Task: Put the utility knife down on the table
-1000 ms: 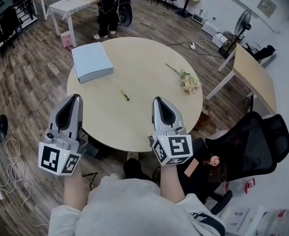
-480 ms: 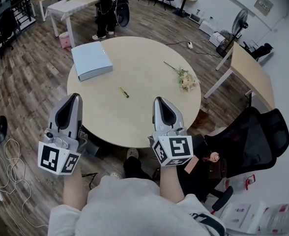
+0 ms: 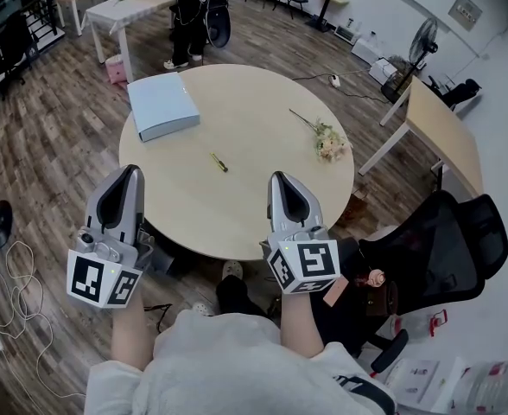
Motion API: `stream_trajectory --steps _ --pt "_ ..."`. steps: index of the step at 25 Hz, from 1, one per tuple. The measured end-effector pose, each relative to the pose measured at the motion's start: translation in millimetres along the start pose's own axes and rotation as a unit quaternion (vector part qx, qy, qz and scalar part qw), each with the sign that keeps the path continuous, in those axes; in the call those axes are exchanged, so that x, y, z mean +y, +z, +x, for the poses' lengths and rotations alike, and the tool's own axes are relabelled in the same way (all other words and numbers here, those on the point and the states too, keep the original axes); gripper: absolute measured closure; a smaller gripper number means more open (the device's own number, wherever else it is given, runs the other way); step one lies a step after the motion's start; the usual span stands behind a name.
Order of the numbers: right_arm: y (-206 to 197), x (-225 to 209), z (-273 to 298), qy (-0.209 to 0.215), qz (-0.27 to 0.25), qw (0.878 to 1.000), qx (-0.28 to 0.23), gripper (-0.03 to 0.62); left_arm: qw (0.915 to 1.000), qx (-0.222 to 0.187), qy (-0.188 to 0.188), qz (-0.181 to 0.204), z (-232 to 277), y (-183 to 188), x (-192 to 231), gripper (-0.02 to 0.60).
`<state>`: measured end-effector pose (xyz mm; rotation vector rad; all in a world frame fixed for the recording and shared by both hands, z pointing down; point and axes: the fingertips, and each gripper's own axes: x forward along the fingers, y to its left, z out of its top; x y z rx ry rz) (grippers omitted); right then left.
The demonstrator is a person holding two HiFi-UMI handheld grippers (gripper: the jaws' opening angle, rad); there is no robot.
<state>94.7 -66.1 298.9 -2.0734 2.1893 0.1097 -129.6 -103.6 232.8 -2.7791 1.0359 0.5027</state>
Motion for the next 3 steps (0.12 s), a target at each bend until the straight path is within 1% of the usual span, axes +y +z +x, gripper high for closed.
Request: stream_trajectory --steps 3 --pt "0.4 0.5 1.4 0.002 0.001 1.000 0.000 0.583 1.0000 -0.001 0.002 -0.001 -0.1 0.0 1.4 0.574"
